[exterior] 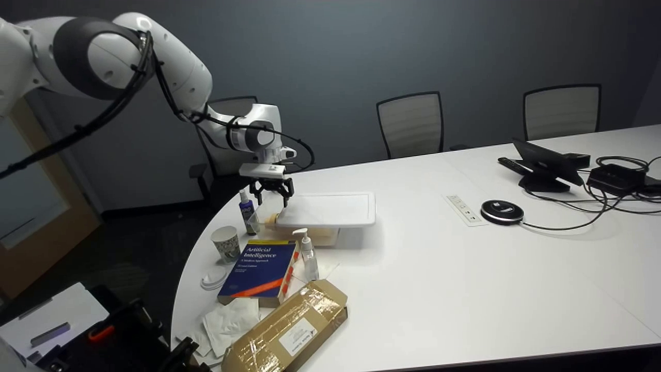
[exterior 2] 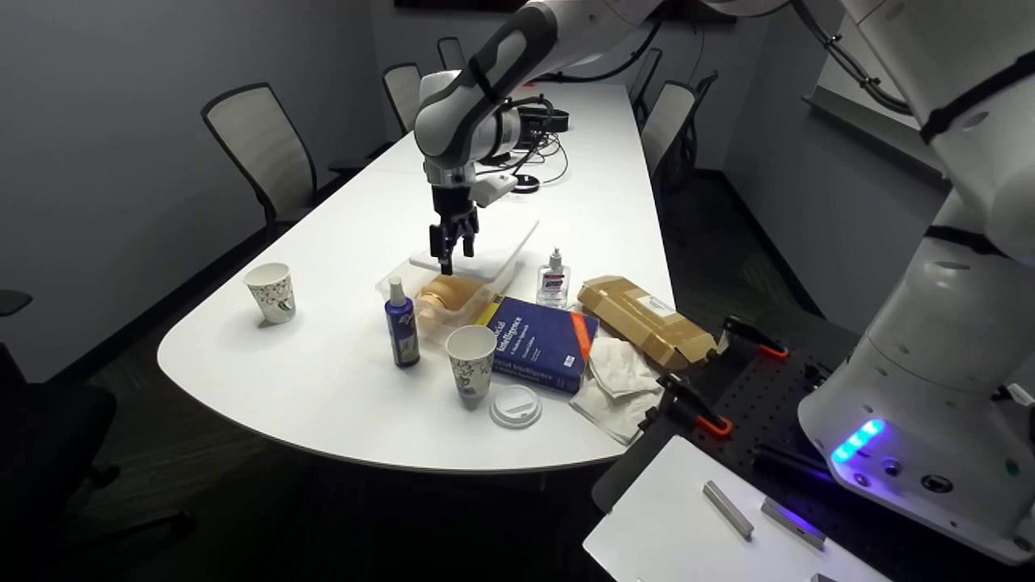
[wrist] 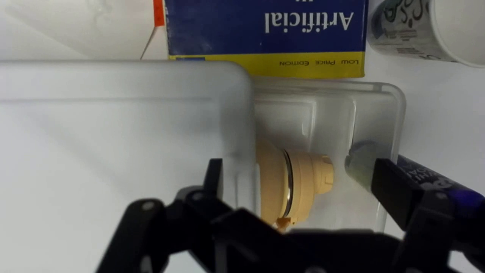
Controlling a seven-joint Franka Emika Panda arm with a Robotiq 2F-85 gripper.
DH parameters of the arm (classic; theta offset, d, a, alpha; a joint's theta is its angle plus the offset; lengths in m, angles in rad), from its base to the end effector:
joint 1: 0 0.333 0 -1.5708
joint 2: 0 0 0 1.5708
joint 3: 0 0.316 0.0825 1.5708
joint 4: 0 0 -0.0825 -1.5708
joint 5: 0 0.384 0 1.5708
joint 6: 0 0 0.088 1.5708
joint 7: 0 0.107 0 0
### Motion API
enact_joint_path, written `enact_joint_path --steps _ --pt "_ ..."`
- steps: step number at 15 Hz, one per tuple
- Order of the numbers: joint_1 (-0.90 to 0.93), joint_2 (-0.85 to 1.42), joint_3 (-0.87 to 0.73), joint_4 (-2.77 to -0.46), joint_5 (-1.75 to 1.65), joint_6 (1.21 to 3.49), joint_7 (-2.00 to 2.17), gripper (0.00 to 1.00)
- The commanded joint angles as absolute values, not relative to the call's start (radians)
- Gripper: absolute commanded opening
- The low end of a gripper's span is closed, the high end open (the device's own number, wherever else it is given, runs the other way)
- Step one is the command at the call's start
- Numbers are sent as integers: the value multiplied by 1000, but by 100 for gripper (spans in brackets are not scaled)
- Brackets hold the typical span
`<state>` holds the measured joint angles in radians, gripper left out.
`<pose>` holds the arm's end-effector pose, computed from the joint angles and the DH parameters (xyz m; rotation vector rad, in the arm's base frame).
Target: Remove the bottle from the bowl, then close the lid
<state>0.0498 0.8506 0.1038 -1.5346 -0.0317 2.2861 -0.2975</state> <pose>0.6865 0.0958 0.1439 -3.0005 -0.6735 0.1388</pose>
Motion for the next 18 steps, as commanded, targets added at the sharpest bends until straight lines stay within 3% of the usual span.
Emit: enact_joint_path --steps 1,18 --pt "22 898 133 -1465 -24 2250 -345 100" --pt "-28 952 221 -1447 84 2256 -360 100"
